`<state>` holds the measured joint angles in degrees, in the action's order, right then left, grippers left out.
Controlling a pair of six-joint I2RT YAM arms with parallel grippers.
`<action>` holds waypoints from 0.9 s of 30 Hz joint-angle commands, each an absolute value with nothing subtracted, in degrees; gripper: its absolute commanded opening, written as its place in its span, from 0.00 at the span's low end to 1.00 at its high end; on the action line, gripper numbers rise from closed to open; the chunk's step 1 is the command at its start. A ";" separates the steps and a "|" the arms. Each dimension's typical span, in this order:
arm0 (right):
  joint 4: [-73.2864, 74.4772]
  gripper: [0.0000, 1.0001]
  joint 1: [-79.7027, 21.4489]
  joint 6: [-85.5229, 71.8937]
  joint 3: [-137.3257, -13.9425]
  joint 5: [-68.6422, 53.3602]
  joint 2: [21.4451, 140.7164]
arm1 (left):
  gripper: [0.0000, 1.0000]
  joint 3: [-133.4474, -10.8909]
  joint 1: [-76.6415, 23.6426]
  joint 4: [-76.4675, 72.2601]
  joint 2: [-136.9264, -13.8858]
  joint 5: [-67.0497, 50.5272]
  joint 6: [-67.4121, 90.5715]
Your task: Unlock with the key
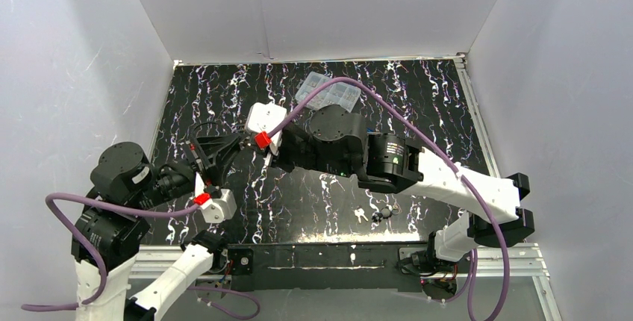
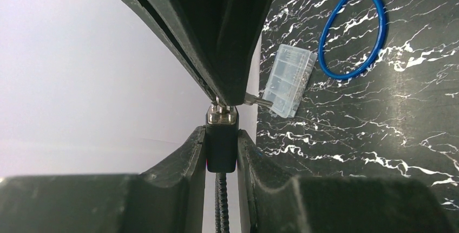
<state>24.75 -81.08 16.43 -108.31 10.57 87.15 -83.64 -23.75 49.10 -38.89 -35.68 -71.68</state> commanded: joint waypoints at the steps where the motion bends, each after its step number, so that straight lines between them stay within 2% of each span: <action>1: 24.18 0.01 -81.05 12.77 -111.06 13.25 88.20 | 0.00 -81.25 -23.71 44.10 -36.27 -37.29 -76.09; 17: 18.15 0.01 -80.60 -4.72 -106.40 18.32 88.57 | 0.00 -67.44 -23.66 26.64 -27.58 -37.71 -86.90; 27: 12.54 0.01 -76.24 -15.86 -99.82 9.10 83.73 | 0.00 -63.95 -23.65 25.34 -25.09 -39.54 -93.24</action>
<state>19.27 -79.26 -5.87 -101.95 13.82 86.35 -64.29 -23.33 32.88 -26.68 -33.56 -87.53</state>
